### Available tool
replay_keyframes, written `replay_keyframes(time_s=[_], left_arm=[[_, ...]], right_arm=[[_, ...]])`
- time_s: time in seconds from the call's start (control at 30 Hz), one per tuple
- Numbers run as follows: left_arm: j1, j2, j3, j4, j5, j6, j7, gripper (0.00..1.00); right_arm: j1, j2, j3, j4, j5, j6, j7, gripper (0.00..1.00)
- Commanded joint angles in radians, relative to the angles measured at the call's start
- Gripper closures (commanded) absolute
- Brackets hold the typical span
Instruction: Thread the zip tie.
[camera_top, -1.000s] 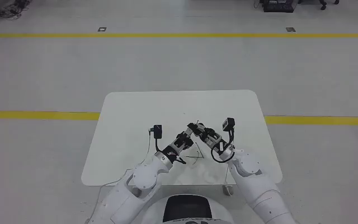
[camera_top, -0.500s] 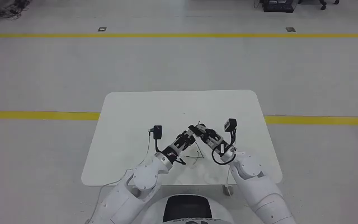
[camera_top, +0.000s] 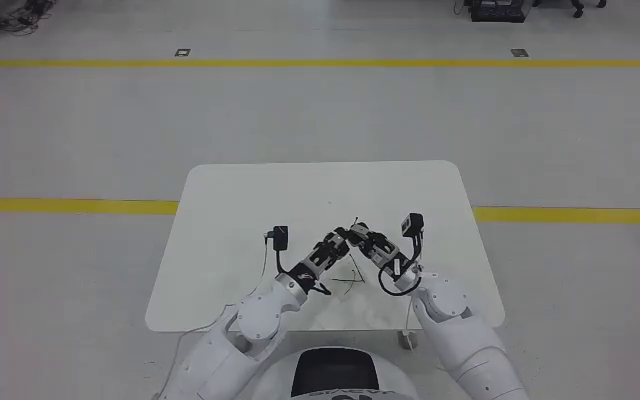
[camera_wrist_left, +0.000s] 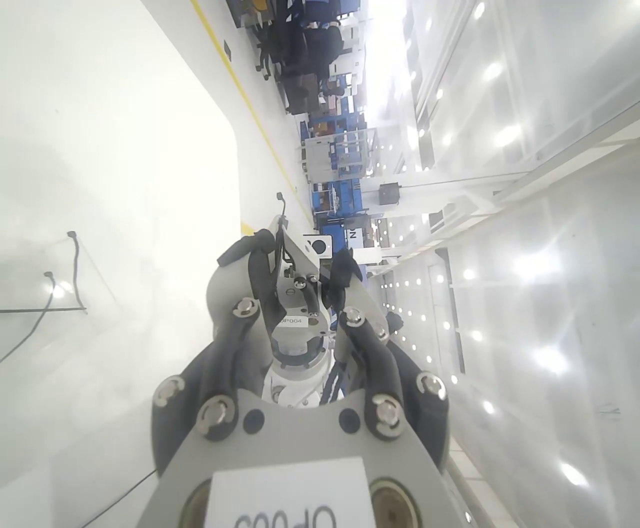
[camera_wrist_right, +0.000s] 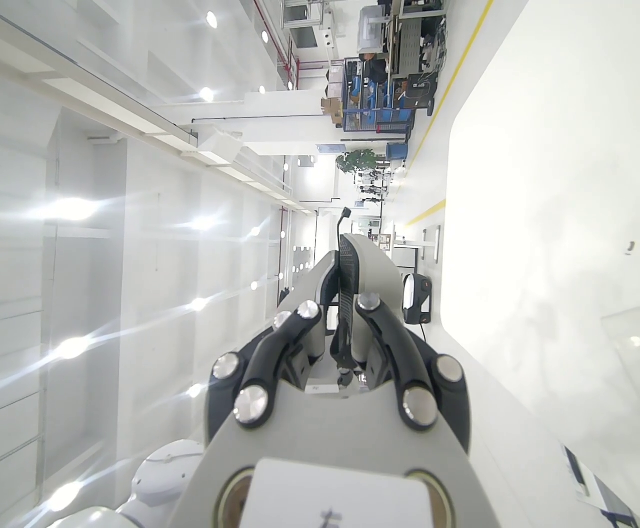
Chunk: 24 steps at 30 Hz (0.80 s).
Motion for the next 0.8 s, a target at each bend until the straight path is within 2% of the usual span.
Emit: replay_keyframes(time_s=[0.0,0.2,0.4,0.57,0.77], left_arm=[[0.001,0.0,-0.001,-0.001,0.0,0.0,-0.001,0.76],[0.002,0.0,0.0,0.0,0.0,0.004,0.0,0.78],[0.0,-0.001,0.003,0.002,0.003,0.008,0.005,0.84],[-0.003,-0.001,0.008,0.004,0.006,0.009,0.002,0.93],[-0.01,-0.004,0.016,0.013,0.007,0.022,0.006,0.91]], right_arm=[[0.0,0.0,-0.002,0.001,-0.001,0.0,-0.001,1.0],[-0.002,0.003,-0.005,-0.007,-0.007,-0.001,-0.001,1.0],[-0.01,0.006,-0.002,-0.022,-0.014,-0.001,0.0,1.0],[-0.014,0.007,0.001,-0.029,-0.016,-0.001,-0.003,1.0],[-0.019,0.007,0.004,-0.035,-0.016,-0.001,-0.002,1.0]])
